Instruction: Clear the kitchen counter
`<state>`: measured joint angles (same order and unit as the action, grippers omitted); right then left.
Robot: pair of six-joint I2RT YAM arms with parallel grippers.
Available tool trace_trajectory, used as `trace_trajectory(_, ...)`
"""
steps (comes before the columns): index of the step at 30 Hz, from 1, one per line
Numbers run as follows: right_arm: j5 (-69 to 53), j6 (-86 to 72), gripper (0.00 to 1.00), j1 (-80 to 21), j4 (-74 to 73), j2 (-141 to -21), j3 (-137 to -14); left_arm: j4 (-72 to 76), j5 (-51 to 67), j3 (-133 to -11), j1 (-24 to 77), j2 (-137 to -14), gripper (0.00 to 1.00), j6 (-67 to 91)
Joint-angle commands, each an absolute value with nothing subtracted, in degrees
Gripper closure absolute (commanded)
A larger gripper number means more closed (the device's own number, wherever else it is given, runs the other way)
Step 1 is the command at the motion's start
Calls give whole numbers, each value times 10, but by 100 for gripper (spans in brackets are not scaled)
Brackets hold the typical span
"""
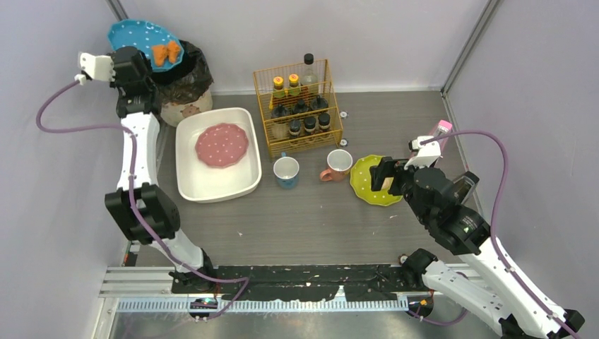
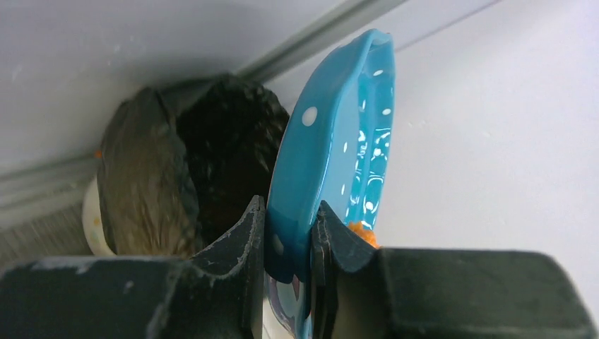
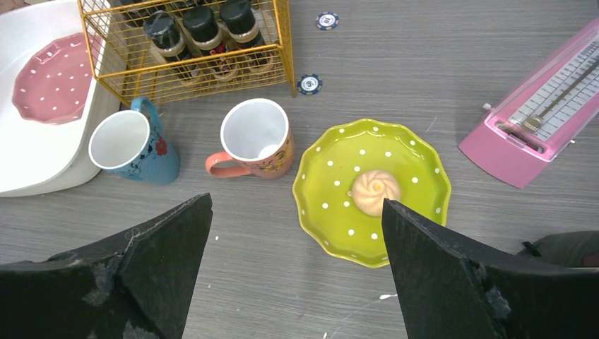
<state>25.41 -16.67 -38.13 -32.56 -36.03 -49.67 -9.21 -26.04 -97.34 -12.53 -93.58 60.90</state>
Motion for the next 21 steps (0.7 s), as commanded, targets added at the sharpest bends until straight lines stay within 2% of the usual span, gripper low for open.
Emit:
trace_trajectory(1, 278, -162, 5, -378, -335, -365, -525, 81, -347, -1107, -128, -992, 100, 515)
trace_trajectory(7, 283, -162, 5, -379, -342, -384, -536, 82, -360, -1290, -127, -1133, 100, 356)
trace_trajectory(12, 282, -152, 5, -378, -344, -404, -546, 93, -363, -1405, -119, -1222, 100, 161)
trace_trajectory(21, 259, -144, 5, -377, -342, -433, -547, 129, -310, -1379, -117, -1223, 100, -40)
